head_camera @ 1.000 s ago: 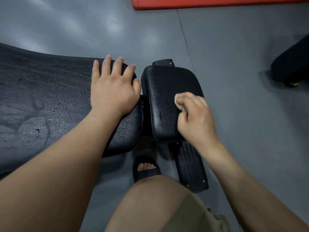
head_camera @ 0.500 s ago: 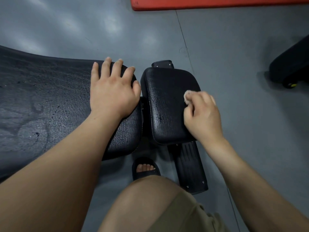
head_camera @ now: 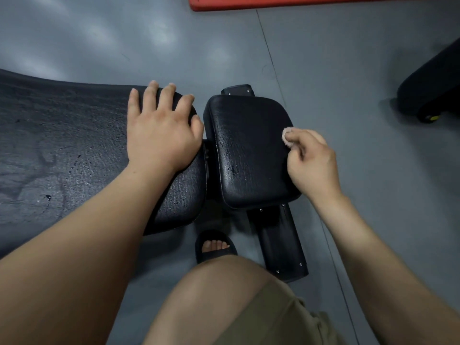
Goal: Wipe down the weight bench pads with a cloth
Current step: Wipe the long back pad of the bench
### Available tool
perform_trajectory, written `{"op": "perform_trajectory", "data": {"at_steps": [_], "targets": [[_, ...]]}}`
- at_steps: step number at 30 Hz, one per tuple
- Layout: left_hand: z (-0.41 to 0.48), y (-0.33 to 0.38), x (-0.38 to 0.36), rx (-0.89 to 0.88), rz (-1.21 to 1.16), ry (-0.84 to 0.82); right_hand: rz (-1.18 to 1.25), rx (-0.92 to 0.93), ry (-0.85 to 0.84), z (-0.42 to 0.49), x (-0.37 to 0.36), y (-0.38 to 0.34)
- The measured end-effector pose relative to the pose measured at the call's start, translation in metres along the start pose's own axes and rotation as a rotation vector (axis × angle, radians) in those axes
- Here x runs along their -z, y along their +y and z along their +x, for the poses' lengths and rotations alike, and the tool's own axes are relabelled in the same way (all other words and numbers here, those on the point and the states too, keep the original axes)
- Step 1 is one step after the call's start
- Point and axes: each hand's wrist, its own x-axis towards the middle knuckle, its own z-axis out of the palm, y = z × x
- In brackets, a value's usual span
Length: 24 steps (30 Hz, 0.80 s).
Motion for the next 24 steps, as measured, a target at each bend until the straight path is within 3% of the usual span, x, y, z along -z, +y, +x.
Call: {"op": "perform_trajectory", "data": {"at_steps": [6,11,16,20,24], "targets": [[0.001,0.001,0.0,0.001,0.003,-0.002,-0.023,0.063,0.009,-0.043,0.009,0.006],[0.001,0.0,0.001,0.0,0.001,-0.001,0.107,-0.058,0.03,-0.013,0.004,0.012],[0.001,0.0,0.0,0.001,-0.001,-0.002,0.095,-0.053,0.089,-0.062,0.005,0.006],[0.002,0.0,-0.002,0.002,-0.003,0.0,0.013,0.07,0.125,-0.095,0.0,-0.005],[0.001,-0.001,-0.001,-0.001,-0.003,0.003,0.082,0.309,0.002,-0.11,-0.013,-0.038]]}}
